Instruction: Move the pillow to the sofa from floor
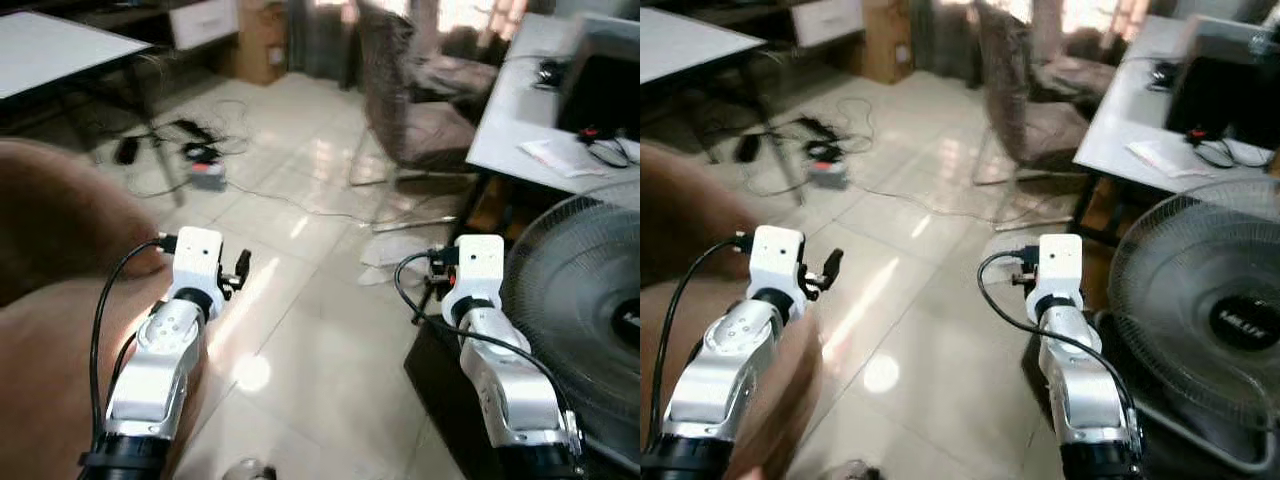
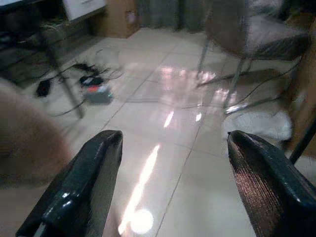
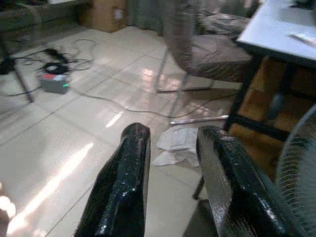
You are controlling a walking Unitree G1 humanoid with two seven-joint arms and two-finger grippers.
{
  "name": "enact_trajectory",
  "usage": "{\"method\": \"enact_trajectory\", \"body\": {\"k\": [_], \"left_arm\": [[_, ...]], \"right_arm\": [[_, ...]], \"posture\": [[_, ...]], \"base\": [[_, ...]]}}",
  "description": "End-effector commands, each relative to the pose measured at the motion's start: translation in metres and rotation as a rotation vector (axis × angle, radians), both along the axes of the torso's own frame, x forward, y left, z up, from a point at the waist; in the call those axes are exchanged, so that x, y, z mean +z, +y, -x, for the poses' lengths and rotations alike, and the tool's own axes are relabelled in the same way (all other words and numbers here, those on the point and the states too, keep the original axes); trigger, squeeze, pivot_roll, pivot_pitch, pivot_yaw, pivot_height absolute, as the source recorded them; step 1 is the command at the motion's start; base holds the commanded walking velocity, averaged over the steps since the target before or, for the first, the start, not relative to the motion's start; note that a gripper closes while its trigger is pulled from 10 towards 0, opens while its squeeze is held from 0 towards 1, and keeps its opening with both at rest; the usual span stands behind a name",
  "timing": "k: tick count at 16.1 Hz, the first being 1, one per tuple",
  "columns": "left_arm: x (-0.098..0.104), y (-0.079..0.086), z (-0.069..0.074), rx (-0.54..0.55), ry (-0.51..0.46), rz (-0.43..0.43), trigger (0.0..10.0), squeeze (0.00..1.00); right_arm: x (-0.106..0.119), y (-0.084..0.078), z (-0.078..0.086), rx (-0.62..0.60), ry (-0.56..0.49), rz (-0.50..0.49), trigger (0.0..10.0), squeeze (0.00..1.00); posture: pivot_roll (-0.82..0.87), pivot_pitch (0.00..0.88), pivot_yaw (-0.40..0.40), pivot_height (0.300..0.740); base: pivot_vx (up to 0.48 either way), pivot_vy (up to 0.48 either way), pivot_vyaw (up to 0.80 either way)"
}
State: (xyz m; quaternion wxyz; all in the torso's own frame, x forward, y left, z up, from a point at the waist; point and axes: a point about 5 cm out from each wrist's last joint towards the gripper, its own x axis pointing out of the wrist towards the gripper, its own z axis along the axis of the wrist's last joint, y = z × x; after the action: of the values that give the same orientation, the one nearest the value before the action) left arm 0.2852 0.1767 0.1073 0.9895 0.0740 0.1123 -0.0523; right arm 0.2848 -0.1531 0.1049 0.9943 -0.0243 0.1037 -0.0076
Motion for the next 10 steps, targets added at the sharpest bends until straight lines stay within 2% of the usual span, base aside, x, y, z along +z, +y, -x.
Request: {"method": "enact_trajectory", "body": {"k": [1,4,5,7,9,10], "left_arm": [[0.003,-0.002,0.0,-0.005,-0.007,-0.008,10.0,0.0],[0.003,0.0,0.0,0.002,-0.005,-0.004,10.0,0.0],[0.005,0.001,-0.001,0.015,-0.023,-0.005,10.0,0.0],[0.007,0.005,-0.002,0.045,-0.044,-0.008,10.0,0.0],[0.008,0.007,-0.001,0.051,-0.059,-0.016,10.0,0.0],[0.009,0.007,0.0,0.039,-0.063,-0.019,10.0,0.0]], "right_arm": [[-0.002,-0.002,0.002,-0.014,0.004,0.004,10.0,0.0],[0.001,-0.001,0.003,-0.012,-0.042,0.01,10.0,0.0],[0.004,0.002,0.003,0.031,-0.071,0.025,10.0,0.0],[0.005,0.008,0.005,0.089,-0.087,-0.004,10.0,0.0],[0.003,0.012,0.007,0.11,-0.08,0.028,10.0,0.0],[0.002,0.015,0.009,0.129,-0.083,0.025,10.0,0.0]], "posture": [[-0.03,0.0,-0.002,0.74],[-0.03,0.0,0.002,0.74],[-0.03,0.0,0.003,0.74],[-0.02,0.0,0.006,0.74],[-0.03,0.0,0.009,0.74],[-0.03,0.0,0.007,0.74]], "base": [[-0.274,0.0,0.0],[-0.262,0.0,0.0],[-0.24,0.0,0.0],[0.0,0.0,0.0],[0.0,0.0,0.0],[0.0,0.0,0.69]]}}
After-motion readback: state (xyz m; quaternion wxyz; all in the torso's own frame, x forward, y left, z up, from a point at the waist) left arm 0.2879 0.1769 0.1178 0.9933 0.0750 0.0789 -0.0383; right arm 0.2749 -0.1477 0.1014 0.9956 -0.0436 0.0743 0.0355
